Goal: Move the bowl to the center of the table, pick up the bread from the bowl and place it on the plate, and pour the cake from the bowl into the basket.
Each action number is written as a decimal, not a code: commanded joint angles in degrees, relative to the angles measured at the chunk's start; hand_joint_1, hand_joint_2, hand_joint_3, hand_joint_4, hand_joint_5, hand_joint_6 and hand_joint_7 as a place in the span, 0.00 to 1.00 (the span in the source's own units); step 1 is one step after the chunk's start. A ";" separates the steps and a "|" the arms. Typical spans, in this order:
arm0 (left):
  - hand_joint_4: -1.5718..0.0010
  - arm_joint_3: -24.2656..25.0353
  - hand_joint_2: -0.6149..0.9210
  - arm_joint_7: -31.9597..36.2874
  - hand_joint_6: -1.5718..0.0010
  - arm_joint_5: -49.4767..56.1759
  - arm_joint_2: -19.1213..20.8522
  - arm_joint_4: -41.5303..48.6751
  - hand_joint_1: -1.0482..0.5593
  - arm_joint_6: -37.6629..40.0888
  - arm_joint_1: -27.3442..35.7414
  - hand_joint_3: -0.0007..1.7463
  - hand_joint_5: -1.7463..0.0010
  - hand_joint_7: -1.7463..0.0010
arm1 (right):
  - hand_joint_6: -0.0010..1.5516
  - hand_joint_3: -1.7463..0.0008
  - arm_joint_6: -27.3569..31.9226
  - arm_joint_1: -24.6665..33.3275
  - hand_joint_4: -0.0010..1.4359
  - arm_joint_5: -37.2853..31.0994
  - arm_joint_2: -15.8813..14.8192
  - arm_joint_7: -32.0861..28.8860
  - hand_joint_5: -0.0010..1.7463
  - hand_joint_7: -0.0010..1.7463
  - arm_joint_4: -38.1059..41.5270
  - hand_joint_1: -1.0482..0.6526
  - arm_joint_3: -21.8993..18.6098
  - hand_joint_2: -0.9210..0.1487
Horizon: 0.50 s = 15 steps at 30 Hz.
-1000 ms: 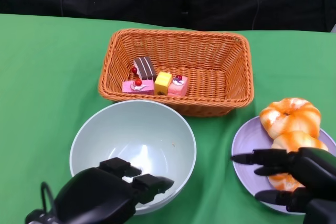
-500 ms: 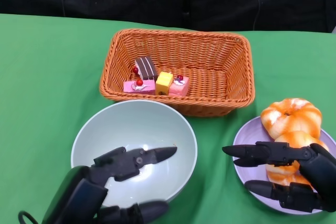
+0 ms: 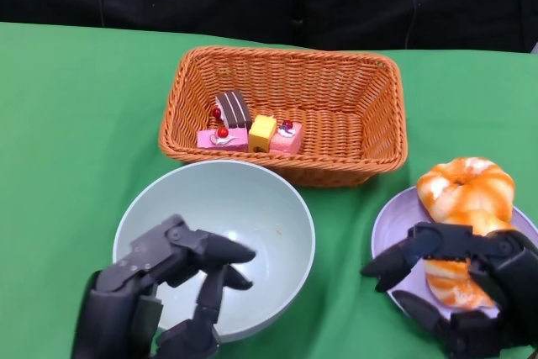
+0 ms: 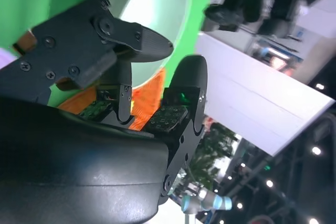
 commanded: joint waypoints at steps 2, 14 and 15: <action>0.51 0.69 0.73 0.67 0.55 -0.55 -1.08 1.71 0.64 -3.35 0.16 0.75 0.05 0.18 | 0.52 0.20 -0.59 1.16 0.55 2.07 0.53 1.00 0.72 0.58 -1.80 0.53 0.49 0.58; 0.41 1.50 0.66 0.44 0.51 -1.60 -2.66 6.05 0.62 -8.50 -1.07 0.84 0.00 0.07 | 0.64 0.00 1.89 2.13 0.77 5.04 0.17 4.11 1.00 0.88 -4.21 0.61 1.73 0.68; 0.41 1.64 0.65 0.48 0.51 -1.48 -2.62 6.20 0.62 -8.59 -1.16 0.84 0.00 0.07 | 0.64 0.00 1.96 1.91 0.77 5.00 0.40 4.13 1.00 0.90 -3.91 0.61 1.64 0.69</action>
